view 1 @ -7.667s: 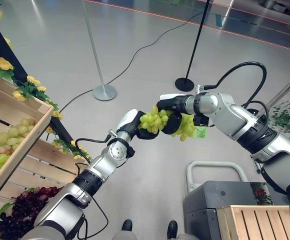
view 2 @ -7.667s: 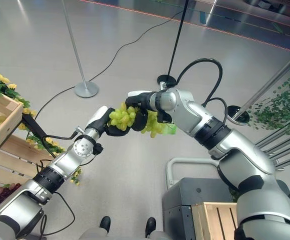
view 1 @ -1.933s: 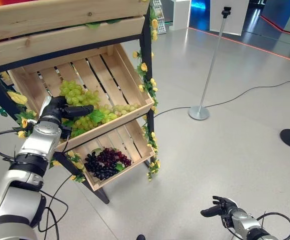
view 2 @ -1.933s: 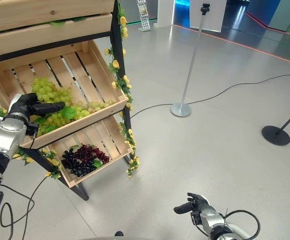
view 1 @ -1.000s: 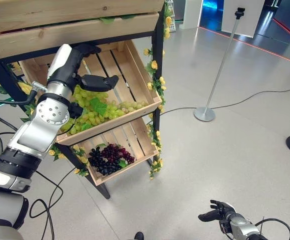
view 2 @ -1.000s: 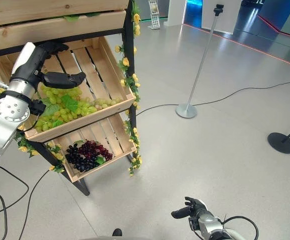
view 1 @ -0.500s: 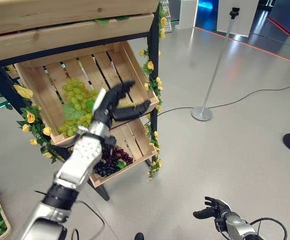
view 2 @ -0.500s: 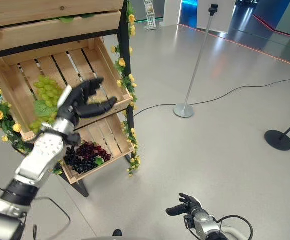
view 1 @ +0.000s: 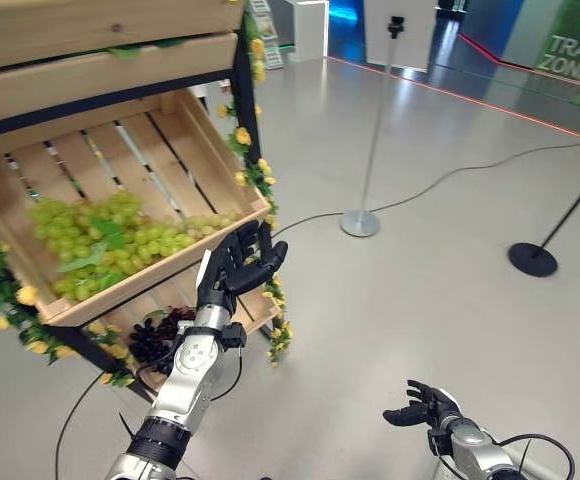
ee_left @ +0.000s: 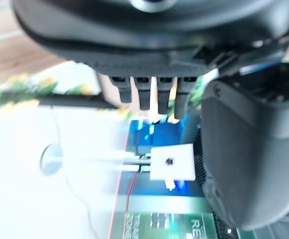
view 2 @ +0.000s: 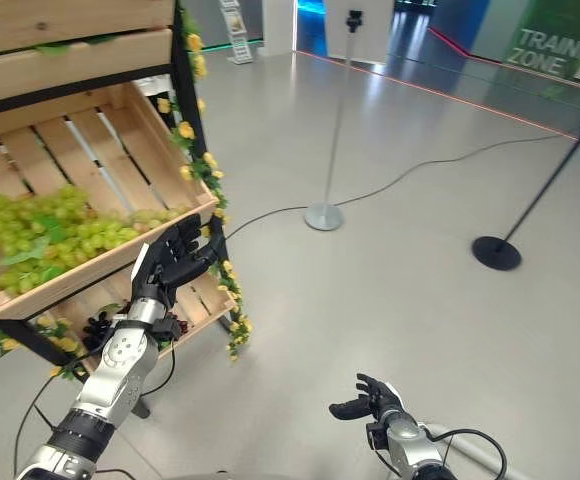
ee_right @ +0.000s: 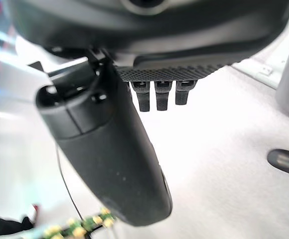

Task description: Pick up the fruits from the basket on one side to the basket on the other side

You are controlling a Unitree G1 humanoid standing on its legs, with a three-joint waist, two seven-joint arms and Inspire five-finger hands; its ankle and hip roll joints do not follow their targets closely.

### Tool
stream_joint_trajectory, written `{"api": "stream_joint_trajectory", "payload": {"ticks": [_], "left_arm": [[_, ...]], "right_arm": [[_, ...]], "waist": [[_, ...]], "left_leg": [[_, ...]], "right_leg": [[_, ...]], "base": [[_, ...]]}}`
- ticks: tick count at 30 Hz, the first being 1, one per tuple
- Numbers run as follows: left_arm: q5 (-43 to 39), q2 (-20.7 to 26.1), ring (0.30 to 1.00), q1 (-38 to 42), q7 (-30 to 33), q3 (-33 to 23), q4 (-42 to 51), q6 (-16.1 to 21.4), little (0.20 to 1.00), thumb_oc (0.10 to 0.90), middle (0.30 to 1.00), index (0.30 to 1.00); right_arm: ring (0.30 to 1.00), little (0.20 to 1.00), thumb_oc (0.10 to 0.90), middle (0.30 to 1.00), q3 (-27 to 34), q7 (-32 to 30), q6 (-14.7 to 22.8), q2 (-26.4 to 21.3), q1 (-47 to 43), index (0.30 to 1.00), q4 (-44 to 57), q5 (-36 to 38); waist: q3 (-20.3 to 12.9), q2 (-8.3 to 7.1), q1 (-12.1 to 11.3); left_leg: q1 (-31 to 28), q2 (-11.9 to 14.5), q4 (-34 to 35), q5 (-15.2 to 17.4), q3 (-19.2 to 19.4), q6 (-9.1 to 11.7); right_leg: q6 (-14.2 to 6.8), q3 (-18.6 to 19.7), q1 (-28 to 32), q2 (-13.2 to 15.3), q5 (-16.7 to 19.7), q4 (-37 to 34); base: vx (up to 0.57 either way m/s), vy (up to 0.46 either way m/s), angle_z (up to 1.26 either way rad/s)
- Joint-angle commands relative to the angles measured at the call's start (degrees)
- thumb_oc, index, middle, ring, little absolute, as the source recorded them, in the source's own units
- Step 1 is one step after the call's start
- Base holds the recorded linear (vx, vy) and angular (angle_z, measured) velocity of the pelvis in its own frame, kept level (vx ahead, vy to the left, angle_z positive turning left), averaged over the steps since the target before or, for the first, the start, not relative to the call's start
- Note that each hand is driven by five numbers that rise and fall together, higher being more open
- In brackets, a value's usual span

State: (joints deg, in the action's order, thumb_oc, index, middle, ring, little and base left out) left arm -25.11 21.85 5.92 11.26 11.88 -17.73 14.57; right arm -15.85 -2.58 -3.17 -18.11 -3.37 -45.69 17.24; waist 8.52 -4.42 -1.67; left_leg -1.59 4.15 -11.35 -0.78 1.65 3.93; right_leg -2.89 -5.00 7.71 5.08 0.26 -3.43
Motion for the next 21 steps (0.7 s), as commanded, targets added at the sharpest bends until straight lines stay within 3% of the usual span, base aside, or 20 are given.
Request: {"api": "stream_joint_trajectory", "payload": {"ticks": [1,2,4,7,12,14,15,16,19,20,21], "left_arm": [[0.7,-1.2,0.900,3.5,0.0,-2.2,1.9,9.3,0.900,0.800,0.900,0.900],[0.6,-1.5,0.900,2.9,-0.8,-1.8,0.5,8.7,0.900,0.800,0.900,0.900],[0.8,-1.8,0.900,4.1,-3.2,-0.3,-2.3,7.5,0.900,0.800,0.900,0.900],[0.9,-2.2,0.900,4.1,-5.4,2.9,-5.5,6.3,0.900,0.800,0.900,0.900],[0.4,-2.8,0.900,1.6,-8.1,5.6,-10.9,7.1,0.900,0.800,0.900,0.900],[-0.4,-2.8,0.900,0.7,-9.2,6.1,-13.7,7.8,0.900,0.800,0.900,0.900],[-0.3,-2.9,0.900,0.3,-8.9,6.0,-15.0,8.1,0.900,0.800,0.900,0.900],[-0.4,-3.1,0.900,-0.5,-8.4,5.4,-17.0,8.1,0.900,0.800,0.900,0.900],[-0.2,-3.9,0.900,-1.1,-9.6,4.8,-20.6,6.4,0.900,0.800,0.900,0.900],[-0.8,-5.6,0.900,-0.6,-10.4,5.1,-26.3,6.4,0.900,0.800,0.900,0.900],[-1.0,-5.9,0.900,-0.5,-10.4,5.1,-27.0,6.2,0.900,0.800,0.900,0.900]], "right_arm": [[0.900,0.900,0.800,0.900,1.7,-2.1,5.5,-3.0,-3.8,0.900,1.7,-2.0],[0.900,0.900,0.800,0.900,1.1,-2.6,5.8,-3.0,-4.6,0.900,0.0,-0.2],[0.900,0.900,0.800,0.900,1.7,-4.5,5.5,-2.4,-4.6,0.900,-2.1,2.0],[0.900,0.900,0.800,0.900,3.6,-5.0,6.1,-0.7,-3.4,0.900,-4.2,5.0],[0.900,0.900,0.800,0.900,5.5,-5.9,5.9,2.0,-0.4,0.900,-3.7,5.3],[0.900,0.900,0.800,0.900,5.9,-5.0,6.7,2.7,0.3,0.900,-4.3,5.5],[0.900,0.900,0.800,0.900,5.9,-4.1,7.1,3.1,0.1,0.900,-5.2,4.9],[0.900,0.900,0.800,0.900,5.3,-2.7,7.2,3.8,-0.8,0.900,-6.8,3.6],[0.900,0.900,0.800,0.900,4.2,-2.2,6.7,4.4,-1.7,0.900,-8.9,2.8],[0.900,0.900,0.800,0.900,2.7,-1.7,7.9,5.1,-2.6,0.900,-13.4,1.9],[0.900,0.900,0.800,0.900,2.5,-1.6,8.0,5.2,-2.7,0.900,-14.0,1.7]], "waist": [[0.1,1.19,-1.1],[0.5,1.93,-1.5],[-0.2,2.50,-0.6],[-1.6,3.22,0.4],[-2.7,4.44,2.4],[-2.9,4.68,2.9],[-2.9,4.81,2.5],[-2.7,5.36,1.1],[-2.6,5.89,-0.2],[-2.9,5.05,-1.0],[-3.0,4.87,-1.2]], "left_leg": [[-0.9,-2.9,2.7,1.9,-7.3,-2.9],[-1.7,-4.2,5.0,2.5,-8.9,-3.3],[-3.6,-3.5,8.9,1.8,-7.1,-3.2],[-5.0,-4.0,13.0,1.4,-7.6,-3.4],[-5.8,-5.0,15.7,1.8,-6.0,-4.9],[-5.9,-5.2,16.2,1.9,-4.5,-5.4],[-5.9,-5.0,16.1,2.0,-2.8,-5.5],[-5.8,-4.3,15.7,1.8,0.3,-5.4],[-4.7,-3.7,15.0,1.2,2.1,-5.7],[-2.8,-3.8,13.1,1.1,1.6,-5.4],[-2.5,-3.9,12.8,1.1,1.6,-5.2]], "right_leg": [[0.8,2.9,-0.2,-1.8,2.6,2.3],[0.6,5.2,-0.5,-2.0,2.6,2.2],[-0.4,4.7,-0.5,-1.2,2.7,1.6],[-2.0,4.1,-1.3,0.4,3.4,1.1],[-3.9,4.8,-4.5,2.1,4.3,2.5],[-4.4,3.7,-6.3,2.2,4.2,4.3],[-4.8,0.7,-7.4,2.8,4.1,7.4],[-4.9,-4.7,-8.4,4.9,4.1,14.3],[-4.1,-5.9,-9.1,5.0,2.7,19.2],[-2.9,-6.2,-6.3,3.3,0.0,12.4],[-2.8,-6.5,-5.7,3.2,0.1,11.0]], "base": [[-0.02,0.246,-1.01],[-0.01,0.179,-0.81],[0.00,0.259,-0.90],[0.01,0.267,-0.32],[-0.04,0.232,-0.11],[-0.07,0.118,-0.37],[-0.13,0.104,-0.38],[-0.15,0.099,-0.55],[-0.11,0.010,-0.78],[-0.08,-0.118,-0.51],[-0.09,-0.223,-0.56]]}}
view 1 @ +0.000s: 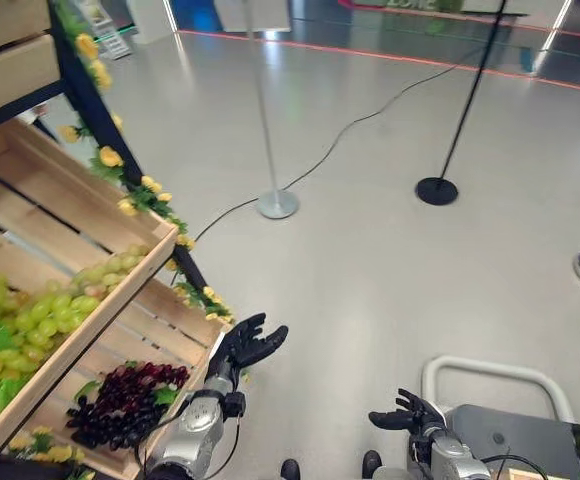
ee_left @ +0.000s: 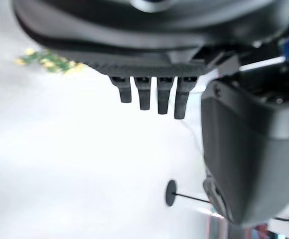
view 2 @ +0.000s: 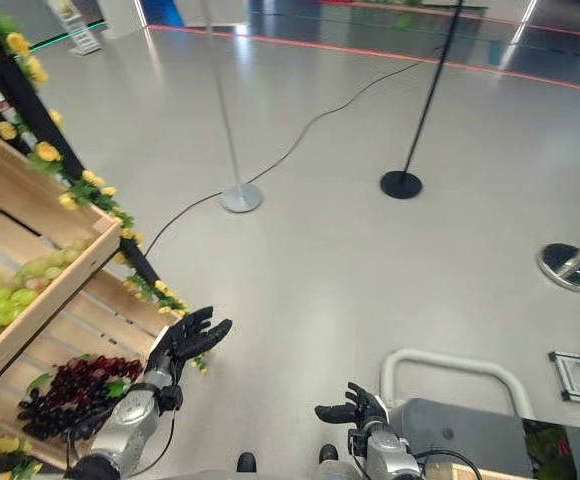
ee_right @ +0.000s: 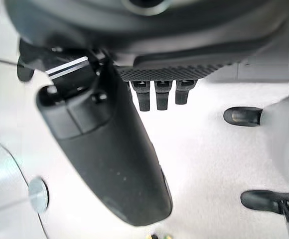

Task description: Pick up the fruits from the basket on one side to the basket on the other side

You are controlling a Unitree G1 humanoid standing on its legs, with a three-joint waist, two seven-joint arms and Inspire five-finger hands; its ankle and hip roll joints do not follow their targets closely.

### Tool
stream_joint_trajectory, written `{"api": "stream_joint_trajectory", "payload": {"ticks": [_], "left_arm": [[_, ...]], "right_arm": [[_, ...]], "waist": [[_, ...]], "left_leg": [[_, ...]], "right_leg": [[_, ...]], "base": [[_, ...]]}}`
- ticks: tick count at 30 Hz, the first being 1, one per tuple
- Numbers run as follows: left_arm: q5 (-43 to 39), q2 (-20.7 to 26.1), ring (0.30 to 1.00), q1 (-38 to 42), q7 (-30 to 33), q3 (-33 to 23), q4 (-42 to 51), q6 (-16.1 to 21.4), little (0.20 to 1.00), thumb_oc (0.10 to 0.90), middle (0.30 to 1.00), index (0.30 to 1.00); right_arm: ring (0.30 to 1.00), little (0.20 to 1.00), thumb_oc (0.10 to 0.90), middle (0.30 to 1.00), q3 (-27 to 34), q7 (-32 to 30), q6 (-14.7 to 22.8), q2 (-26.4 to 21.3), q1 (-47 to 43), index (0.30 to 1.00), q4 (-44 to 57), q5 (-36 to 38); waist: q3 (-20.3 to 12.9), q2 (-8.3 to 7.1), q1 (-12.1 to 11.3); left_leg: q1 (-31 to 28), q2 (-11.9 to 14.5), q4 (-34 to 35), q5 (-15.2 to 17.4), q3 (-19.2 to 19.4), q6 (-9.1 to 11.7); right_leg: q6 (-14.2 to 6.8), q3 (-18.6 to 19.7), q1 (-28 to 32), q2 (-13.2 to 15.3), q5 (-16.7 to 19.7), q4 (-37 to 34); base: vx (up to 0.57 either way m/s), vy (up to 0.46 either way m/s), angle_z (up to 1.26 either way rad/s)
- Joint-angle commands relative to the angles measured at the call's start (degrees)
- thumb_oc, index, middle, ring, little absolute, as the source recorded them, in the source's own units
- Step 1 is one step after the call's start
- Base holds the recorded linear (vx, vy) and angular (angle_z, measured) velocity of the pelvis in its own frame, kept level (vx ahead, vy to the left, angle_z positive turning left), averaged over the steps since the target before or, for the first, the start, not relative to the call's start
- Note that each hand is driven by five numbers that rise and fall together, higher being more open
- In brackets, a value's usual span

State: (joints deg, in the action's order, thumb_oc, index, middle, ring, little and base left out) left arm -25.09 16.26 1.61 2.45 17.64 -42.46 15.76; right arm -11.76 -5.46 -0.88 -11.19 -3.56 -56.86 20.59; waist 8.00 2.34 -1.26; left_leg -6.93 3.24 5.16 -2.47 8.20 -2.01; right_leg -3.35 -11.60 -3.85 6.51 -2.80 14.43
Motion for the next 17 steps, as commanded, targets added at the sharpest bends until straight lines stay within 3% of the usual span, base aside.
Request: {"api": "stream_joint_trajectory", "payload": {"ticks": [1,3,5,7,12,17], "left_arm": [[-1.1,-1.9,0.900,4.2,-1.5,-0.7,-6.1,4.5,0.900,0.800,0.900,0.900],[-0.6,-2.7,0.900,4.4,-1.4,-0.9,-7.3,3.9,0.900,0.800,0.900,0.900],[1.4,-5.0,0.900,5.5,-2.7,0.0,-13.6,2.1,0.900,0.800,0.900,0.900],[3.1,-6.0,0.900,5.1,-3.7,0.5,-17.1,1.6,0.900,0.800,0.900,0.900],[7.8,-7.1,0.900,3.3,-3.0,2.9,-23.5,1.5,0.900,0.800,0.900,0.900],[9.8,-7.2,0.900,2.7,-2.6,3.1,-25.7,1.0,0.900,0.800,0.900,0.900]], "right_arm": [[0.900,0.900,0.800,0.900,-2.5,2.0,5.0,-1.4,-3.6,0.900,-6.3,-2.8],[0.900,0.900,0.800,0.900,-2.8,2.3,3.9,-1.2,-4.2,0.900,-7.5,-3.2],[0.900,0.900,0.800,0.900,-4.0,2.9,-0.1,-0.8,-6.1,0.900,-10.8,-4.7],[0.900,0.900,0.800,0.900,-4.3,2.9,-1.9,-0.5,-5.5,0.900,-11.9,-5.8],[0.900,0.900,0.800,0.900,-5.5,3.5,-3.0,0.2,-3.4,0.900,-13.9,-9.0],[0.900,0.900,0.800,0.900,-6.2,3.5,-1.3,0.7,-2.8,0.900,-14.3,-9.6]], "waist": [[-2.9,-2.64,-2.6],[-2.9,-2.85,-2.9],[-3.1,-3.06,-3.6],[-3.3,-3.23,-3.4],[-4.1,-2.92,-2.7],[-4.4,-2.61,-2.2]], "left_leg": [[3.8,-2.8,-4.2,2.8,-4.5,1.5],[4.1,-2.6,-4.3,2.7,-4.0,1.9],[4.5,-1.6,-3.2,2.0,-3.6,3.2],[4.3,-1.7,-3.3,2.0,-3.9,3.2],[2.5,-1.6,-1.6,2.0,-4.7,3.3],[1.7,-1.5,-1.1,2.2,-4.8,3.3]], "right_leg": [[-2.2,-0.6,7.7,1.5,4.1,-12.6],[-2.2,-0.6,8.2,1.1,4.7,-14.6],[-1.7,-0.9,9.4,0.5,5.6,-18.4],[-1.5,-0.9,9.7,0.2,5.3,-18.1],[-1.1,-1.4,10.8,-0.3,4.8,-19.1],[-0.9,-1.3,11.3,-0.7,4.3,-18.9]], "base": [[-0.07,-0.170,-0.32],[-0.07,-0.127,-0.17],[-0.08,-0.139,-0.18],[-0.02,-0.094,-0.05],[0.00,-0.056,0.15],[0.00,-0.007,0.00]]}}
